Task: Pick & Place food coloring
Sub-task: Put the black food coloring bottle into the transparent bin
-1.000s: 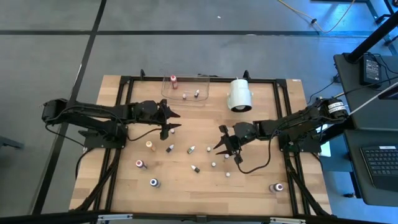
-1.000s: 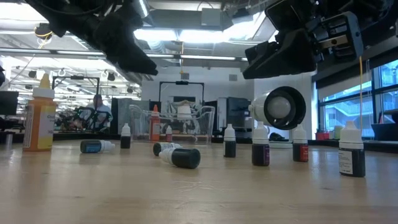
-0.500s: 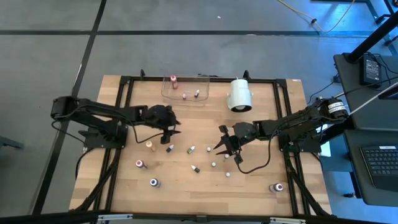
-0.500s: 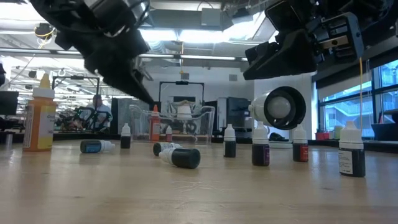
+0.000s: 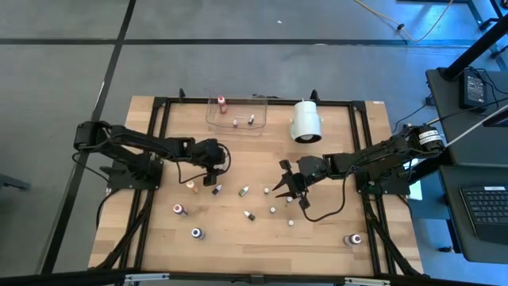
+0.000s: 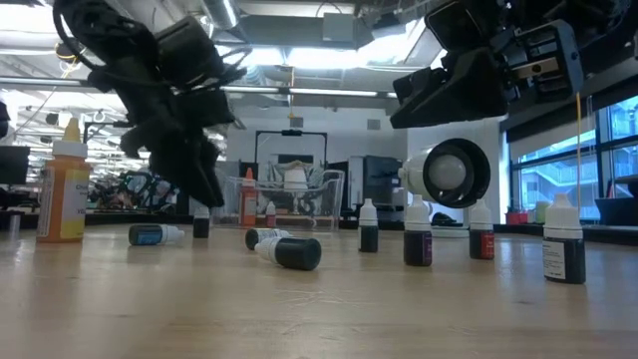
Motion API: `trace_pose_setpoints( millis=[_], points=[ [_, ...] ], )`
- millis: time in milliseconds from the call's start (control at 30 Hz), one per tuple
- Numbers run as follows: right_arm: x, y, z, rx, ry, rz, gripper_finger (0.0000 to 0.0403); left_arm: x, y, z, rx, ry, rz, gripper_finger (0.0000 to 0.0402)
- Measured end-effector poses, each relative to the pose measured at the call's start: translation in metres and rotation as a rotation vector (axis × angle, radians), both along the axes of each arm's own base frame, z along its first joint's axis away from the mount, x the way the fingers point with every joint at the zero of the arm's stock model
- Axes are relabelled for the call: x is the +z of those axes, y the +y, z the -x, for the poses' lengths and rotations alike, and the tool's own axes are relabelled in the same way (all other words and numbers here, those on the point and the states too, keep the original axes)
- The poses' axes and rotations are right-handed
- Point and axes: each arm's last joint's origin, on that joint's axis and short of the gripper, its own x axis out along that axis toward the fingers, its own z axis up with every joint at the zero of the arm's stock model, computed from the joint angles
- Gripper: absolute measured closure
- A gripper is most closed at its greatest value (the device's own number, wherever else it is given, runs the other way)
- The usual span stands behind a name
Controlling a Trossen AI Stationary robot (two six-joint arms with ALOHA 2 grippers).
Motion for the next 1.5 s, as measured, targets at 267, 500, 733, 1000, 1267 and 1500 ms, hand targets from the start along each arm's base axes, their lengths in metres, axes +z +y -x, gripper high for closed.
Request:
trace_pose_setpoints(
  millis=[267,500,733,1000,1267,1500],
  points=[
    [-0.001,0.000,0.000,-0.001,0.007,0.001,0.0282,-0.013,0.001,0.001,0.020,0.094,-0.014,0.0205],
    [-0.001,0.000,0.000,-0.001,0.008,0.001,0.0282,-0.014,0.001,0.001,0.020,0.093,-0.013,0.0206],
    [-0.001,0.000,0.000,-0.001,0.009,0.001,0.0282,-0.014,0.001,0.000,0.020,0.089,-0.014,0.0205],
    [-0.002,0.000,0.001,-0.001,0.019,0.003,0.0282,-0.014,0.001,0.000,0.020,0.090,-0.014,0.0216],
    [-0.002,0.000,0.001,-0.001,0.024,0.003,0.0282,-0.014,0.001,0.001,0.020,0.094,-0.014,0.0259],
    [-0.002,0.000,0.001,0.000,0.024,0.003,0.0282,-0.014,0.001,0.000,0.039,0.090,-0.001,0.0309]
  ],
)
